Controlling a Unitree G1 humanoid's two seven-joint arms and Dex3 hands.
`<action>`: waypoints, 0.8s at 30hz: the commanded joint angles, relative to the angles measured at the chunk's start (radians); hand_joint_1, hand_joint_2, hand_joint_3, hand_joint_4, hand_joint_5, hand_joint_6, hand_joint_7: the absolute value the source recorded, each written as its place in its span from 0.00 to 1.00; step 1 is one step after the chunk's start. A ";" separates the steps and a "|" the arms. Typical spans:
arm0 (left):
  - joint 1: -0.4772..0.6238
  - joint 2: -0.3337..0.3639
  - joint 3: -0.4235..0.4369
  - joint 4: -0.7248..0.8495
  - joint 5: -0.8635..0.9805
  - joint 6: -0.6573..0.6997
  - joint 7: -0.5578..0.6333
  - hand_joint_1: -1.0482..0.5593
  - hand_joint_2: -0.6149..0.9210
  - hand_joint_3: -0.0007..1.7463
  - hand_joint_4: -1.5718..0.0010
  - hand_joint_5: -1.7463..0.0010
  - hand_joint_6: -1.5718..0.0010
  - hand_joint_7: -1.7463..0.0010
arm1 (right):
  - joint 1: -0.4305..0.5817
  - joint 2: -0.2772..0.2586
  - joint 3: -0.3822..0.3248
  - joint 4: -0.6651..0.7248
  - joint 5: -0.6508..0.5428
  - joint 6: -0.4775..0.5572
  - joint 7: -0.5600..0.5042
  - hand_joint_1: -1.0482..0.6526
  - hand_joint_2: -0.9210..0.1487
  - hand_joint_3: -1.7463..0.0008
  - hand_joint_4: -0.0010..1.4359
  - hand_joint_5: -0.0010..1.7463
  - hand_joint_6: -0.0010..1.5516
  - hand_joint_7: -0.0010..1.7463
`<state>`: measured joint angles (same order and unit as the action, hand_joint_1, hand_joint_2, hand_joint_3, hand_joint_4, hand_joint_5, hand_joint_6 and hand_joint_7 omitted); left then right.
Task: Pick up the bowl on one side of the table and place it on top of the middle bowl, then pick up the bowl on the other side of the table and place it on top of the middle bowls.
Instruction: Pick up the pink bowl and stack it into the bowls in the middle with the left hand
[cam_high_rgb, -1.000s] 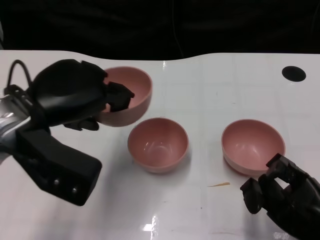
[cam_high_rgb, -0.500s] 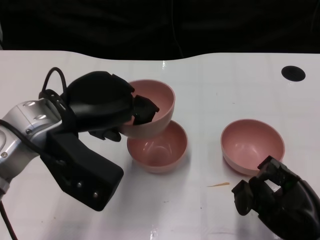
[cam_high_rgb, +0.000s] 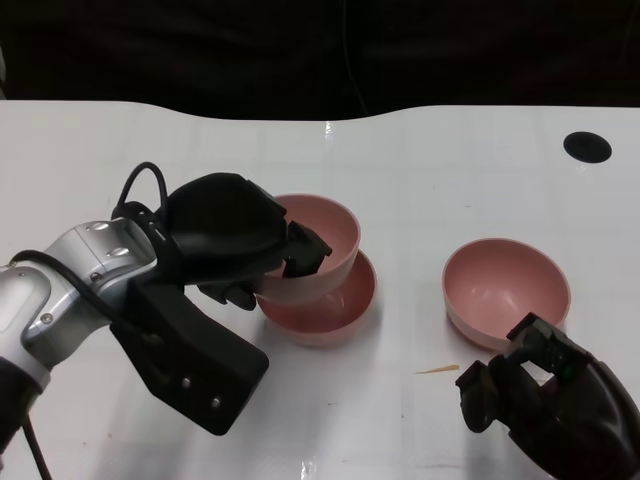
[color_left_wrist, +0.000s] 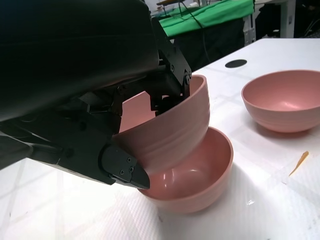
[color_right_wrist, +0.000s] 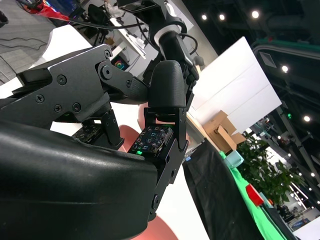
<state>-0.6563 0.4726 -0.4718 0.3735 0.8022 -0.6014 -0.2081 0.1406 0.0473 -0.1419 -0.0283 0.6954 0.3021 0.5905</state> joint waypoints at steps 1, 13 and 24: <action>-0.034 -0.002 -0.010 0.029 0.021 -0.003 0.028 0.57 1.00 0.04 0.52 0.01 0.52 0.24 | 0.015 0.003 0.003 -0.024 -0.008 -0.015 -0.018 0.55 0.26 0.49 0.59 0.93 0.62 0.62; -0.057 -0.023 -0.037 0.076 0.025 -0.014 0.029 0.55 1.00 0.06 0.50 0.00 0.47 0.38 | 0.026 0.018 0.023 -0.043 -0.013 -0.024 -0.039 0.55 0.27 0.46 0.59 0.94 0.60 0.65; -0.078 -0.048 -0.065 0.106 0.042 -0.010 0.036 0.54 1.00 0.05 0.48 0.08 0.39 0.59 | 0.026 0.023 0.030 -0.052 -0.009 -0.020 -0.051 0.55 0.29 0.43 0.58 0.95 0.59 0.66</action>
<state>-0.7150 0.4233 -0.5265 0.4646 0.8362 -0.6108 -0.1789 0.1616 0.0697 -0.1110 -0.0622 0.6823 0.2874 0.5471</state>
